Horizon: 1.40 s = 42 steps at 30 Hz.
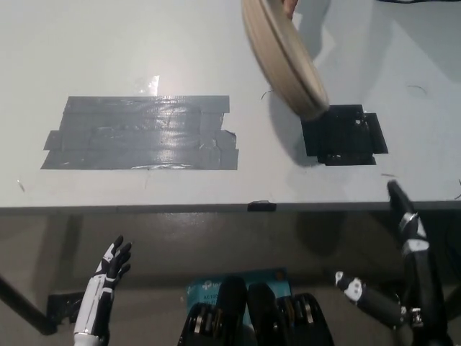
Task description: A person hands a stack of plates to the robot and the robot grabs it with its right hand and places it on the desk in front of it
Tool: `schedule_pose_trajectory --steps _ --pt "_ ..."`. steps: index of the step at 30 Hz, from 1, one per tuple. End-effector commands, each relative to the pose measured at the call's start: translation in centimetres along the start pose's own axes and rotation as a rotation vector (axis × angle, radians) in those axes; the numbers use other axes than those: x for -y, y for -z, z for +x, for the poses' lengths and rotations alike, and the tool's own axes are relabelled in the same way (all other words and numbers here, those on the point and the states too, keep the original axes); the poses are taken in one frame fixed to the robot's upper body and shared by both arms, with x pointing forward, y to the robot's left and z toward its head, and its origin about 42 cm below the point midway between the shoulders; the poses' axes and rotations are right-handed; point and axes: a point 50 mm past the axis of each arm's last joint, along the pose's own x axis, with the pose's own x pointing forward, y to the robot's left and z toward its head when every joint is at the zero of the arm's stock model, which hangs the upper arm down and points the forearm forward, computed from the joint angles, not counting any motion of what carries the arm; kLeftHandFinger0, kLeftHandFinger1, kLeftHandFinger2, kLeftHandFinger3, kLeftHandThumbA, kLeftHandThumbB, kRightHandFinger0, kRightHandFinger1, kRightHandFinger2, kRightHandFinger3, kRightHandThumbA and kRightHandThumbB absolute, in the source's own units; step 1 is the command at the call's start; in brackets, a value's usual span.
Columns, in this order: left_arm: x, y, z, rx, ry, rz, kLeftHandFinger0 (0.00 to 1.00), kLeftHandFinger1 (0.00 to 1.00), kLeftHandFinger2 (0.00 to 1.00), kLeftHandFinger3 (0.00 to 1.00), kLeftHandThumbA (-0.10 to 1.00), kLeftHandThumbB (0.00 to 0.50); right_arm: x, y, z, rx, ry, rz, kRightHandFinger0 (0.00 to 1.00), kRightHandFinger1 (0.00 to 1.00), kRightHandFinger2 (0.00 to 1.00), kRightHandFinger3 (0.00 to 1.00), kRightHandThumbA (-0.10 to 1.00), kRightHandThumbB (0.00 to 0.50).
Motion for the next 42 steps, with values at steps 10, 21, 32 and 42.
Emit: schedule_pose_trajectory --steps 10,21,32,42 --pt "-0.1 -0.7 0.1 0.058 0.004 0.008 1.0 1.0 1.0 1.0 1.0 0.236 -1.5 -6.5 10.1 0.356 0.131 -0.258 1.0 1.0 1.0 1.0 1.0 0.262" --pt "-0.1 -1.1 0.7 0.072 0.013 0.016 1.0 1.0 1.0 1.0 1.0 0.234 -5.1 -1.3 18.9 0.233 0.047 -0.341 1.0 1.0 1.0 1.0 1.0 0.291" --pt "-0.1 -1.7 1.4 0.085 0.018 0.042 1.0 1.0 1.0 1.0 1.0 0.245 -8.0 0.6 22.6 0.176 -0.046 -0.366 1.0 1.0 1.0 1.0 1.0 0.427" --pt "-0.2 -1.9 1.5 0.099 0.024 0.041 1.0 1.0 1.0 1.0 1.0 0.22 -8.0 0.0 21.4 0.213 -0.127 -0.327 1.0 1.0 1.0 1.0 1.0 0.454"
